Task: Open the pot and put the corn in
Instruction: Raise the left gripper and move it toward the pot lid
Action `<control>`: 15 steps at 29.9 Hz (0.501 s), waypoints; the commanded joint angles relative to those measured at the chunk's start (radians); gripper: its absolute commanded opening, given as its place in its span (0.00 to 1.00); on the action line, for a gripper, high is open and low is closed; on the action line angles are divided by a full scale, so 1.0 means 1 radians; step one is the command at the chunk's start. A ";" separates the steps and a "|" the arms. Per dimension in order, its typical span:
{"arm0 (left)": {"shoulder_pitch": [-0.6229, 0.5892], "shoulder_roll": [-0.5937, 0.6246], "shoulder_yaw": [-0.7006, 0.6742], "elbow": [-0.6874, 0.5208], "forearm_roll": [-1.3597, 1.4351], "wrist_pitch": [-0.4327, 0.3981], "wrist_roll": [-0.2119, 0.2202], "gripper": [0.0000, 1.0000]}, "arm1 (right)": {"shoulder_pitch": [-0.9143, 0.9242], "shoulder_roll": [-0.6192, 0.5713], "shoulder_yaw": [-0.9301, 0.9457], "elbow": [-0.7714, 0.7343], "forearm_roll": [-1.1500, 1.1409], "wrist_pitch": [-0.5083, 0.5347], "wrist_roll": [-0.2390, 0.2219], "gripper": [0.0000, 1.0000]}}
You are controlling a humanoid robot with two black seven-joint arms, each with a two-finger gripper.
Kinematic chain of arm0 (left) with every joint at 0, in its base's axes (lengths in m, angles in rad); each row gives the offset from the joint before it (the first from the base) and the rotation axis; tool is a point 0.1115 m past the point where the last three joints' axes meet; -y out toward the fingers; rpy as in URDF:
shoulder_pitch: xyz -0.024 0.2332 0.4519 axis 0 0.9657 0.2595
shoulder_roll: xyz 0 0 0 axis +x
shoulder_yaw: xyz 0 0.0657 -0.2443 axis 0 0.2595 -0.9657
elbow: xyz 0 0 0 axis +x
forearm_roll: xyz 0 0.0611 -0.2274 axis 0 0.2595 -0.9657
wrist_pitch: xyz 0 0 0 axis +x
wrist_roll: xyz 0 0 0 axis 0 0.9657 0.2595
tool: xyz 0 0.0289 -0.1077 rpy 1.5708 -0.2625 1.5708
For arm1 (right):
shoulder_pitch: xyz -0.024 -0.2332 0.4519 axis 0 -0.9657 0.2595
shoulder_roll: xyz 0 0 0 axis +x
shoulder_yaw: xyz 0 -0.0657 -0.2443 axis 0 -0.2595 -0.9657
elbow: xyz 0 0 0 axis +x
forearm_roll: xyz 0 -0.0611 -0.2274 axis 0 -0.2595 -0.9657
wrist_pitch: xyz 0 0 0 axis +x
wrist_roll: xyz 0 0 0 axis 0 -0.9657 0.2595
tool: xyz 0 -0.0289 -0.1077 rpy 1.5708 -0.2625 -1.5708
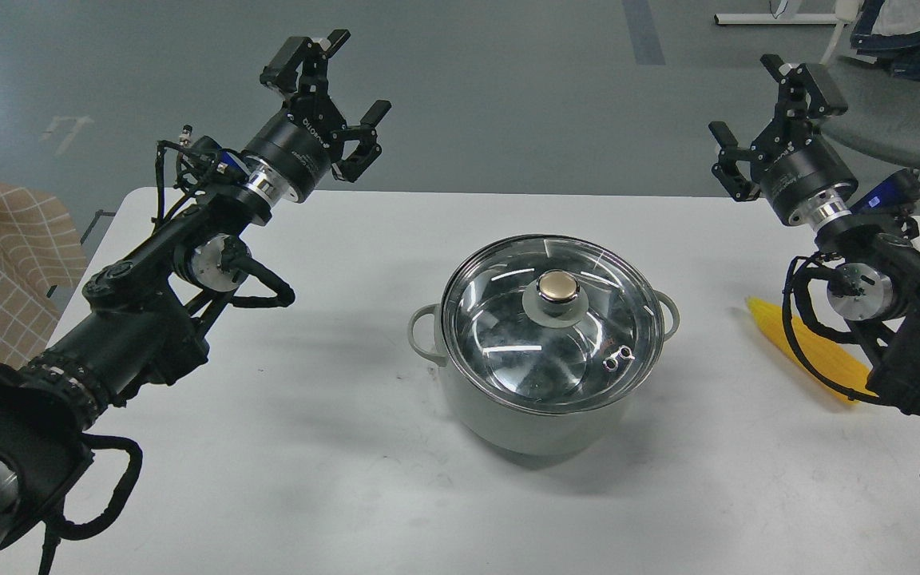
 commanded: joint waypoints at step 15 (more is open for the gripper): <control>0.020 0.003 0.003 0.037 -0.001 -0.009 -0.019 0.98 | -0.001 0.002 -0.003 0.002 -0.003 0.002 0.000 1.00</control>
